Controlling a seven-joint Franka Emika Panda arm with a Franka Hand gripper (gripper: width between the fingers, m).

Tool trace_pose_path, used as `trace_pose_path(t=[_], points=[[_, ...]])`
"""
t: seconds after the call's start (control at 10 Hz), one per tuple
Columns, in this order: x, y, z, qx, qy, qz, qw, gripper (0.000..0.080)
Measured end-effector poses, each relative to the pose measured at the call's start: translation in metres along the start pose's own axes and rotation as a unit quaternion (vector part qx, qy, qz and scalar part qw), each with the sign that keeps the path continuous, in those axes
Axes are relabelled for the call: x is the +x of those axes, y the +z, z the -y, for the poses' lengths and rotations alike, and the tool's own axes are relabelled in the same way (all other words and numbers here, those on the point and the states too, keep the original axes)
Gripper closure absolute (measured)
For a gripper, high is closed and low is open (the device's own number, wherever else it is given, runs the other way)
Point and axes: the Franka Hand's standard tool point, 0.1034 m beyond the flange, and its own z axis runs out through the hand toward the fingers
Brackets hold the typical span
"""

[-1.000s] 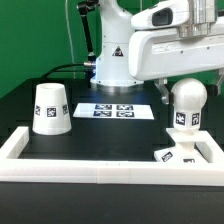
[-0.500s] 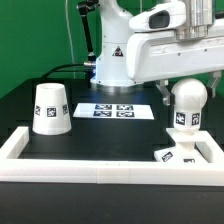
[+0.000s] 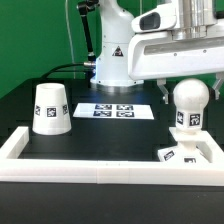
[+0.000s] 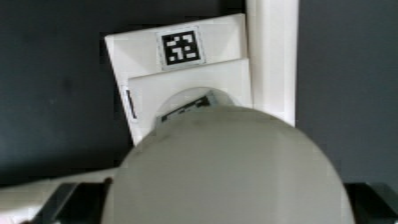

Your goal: Assemble lamp

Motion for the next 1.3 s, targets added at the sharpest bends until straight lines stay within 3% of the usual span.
trace_pose_path(t=[0.4,1.0,1.2,1.3], points=[[-0.0015,-0.0004,0.0046,0.001,0.192,0.0,0.981,0.0222],[-0.0028,0.0018,0.0094,0.016,0.407,0.01,0.913,0.0222],[-0.0033,0.0019,0.011,0.017,0.419,0.011,0.908,0.0201],[-0.0035,0.0019,0.0112,0.017,0.411,0.011,0.911,0.0113]])
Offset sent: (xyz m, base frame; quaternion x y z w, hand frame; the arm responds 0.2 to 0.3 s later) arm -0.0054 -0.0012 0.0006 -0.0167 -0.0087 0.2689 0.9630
